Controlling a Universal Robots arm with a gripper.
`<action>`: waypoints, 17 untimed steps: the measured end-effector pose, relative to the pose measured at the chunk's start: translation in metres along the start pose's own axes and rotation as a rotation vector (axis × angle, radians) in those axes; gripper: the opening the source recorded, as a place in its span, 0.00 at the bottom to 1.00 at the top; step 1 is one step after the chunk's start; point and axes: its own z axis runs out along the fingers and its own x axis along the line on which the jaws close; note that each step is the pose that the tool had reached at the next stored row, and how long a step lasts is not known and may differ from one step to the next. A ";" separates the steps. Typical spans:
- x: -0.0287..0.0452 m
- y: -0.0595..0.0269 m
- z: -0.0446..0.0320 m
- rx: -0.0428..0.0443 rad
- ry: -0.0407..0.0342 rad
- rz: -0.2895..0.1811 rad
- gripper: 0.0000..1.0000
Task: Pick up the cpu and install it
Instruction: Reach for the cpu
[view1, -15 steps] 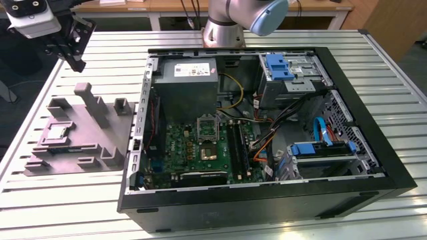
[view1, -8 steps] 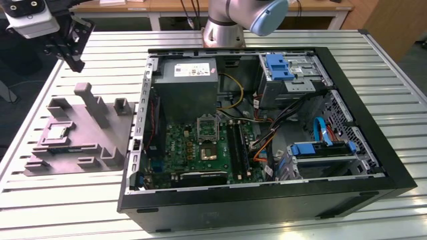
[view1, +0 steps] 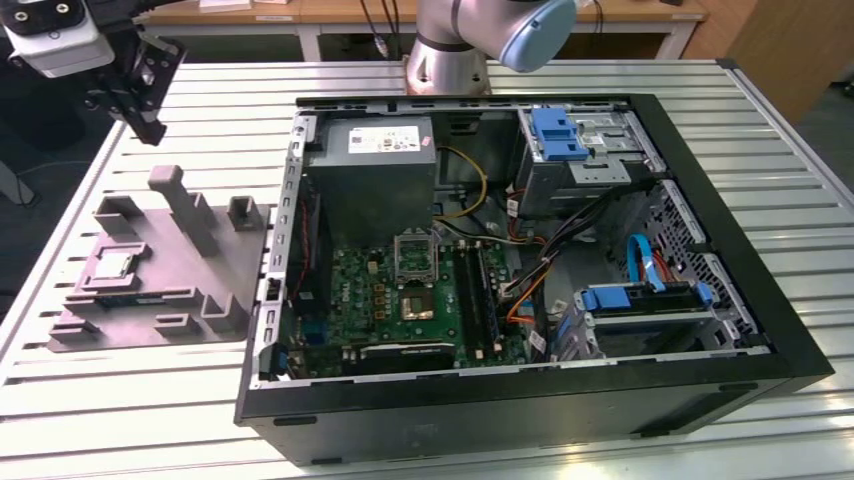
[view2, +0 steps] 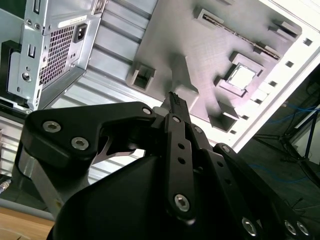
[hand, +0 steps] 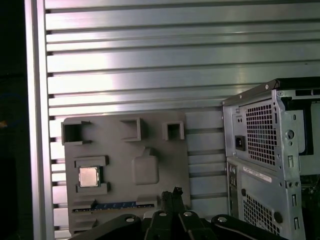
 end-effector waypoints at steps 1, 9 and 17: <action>0.0004 0.0000 0.0001 0.0000 -0.0001 0.000 0.11; 0.0040 -0.0003 0.0004 0.0000 0.0000 0.000 0.11; 0.0092 -0.0007 0.0006 0.0000 0.0000 0.000 0.11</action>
